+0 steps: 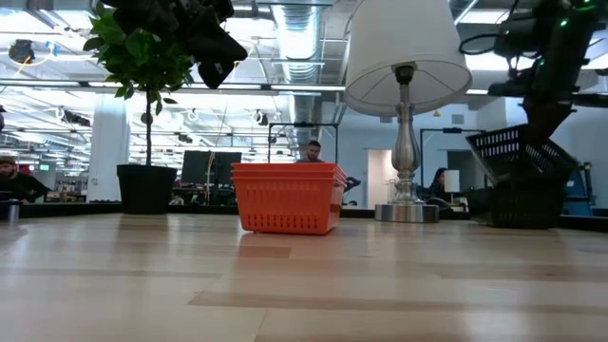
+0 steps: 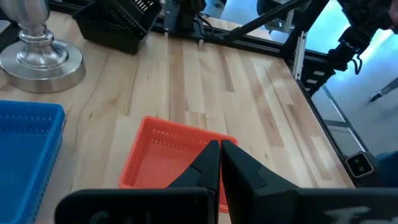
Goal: Stack baskets by color
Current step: Stack the bottom black bin on top of the top black bin
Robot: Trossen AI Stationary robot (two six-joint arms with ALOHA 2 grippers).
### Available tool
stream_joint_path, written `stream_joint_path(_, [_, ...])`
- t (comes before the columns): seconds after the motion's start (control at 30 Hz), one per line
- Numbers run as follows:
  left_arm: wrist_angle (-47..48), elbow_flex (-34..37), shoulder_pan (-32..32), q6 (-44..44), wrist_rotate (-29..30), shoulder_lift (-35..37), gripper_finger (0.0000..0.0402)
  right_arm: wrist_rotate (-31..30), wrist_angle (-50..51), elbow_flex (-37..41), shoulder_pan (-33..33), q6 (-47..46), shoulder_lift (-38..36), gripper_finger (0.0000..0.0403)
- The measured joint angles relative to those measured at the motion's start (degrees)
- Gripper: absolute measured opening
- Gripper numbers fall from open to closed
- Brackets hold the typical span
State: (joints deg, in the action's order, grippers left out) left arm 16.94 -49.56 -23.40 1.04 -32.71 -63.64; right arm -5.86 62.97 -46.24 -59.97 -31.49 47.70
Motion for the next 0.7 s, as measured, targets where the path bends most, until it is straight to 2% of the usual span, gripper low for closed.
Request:
stream_joint_path(0.4, [0.1, 0.0, 0.0, -1.2, 0.5, 0.0, 0.0, 3.8, -2.1, -0.1, -1.0, 6.7, 8.3, 0.0003])
stream_joint_path(0.7, [0.0, 0.0, 0.0, -1.3, 1.1, 0.0, 0.0, 12.2, -2.3, 0.0, -1.1, 7.6, 8.2, 0.0003])
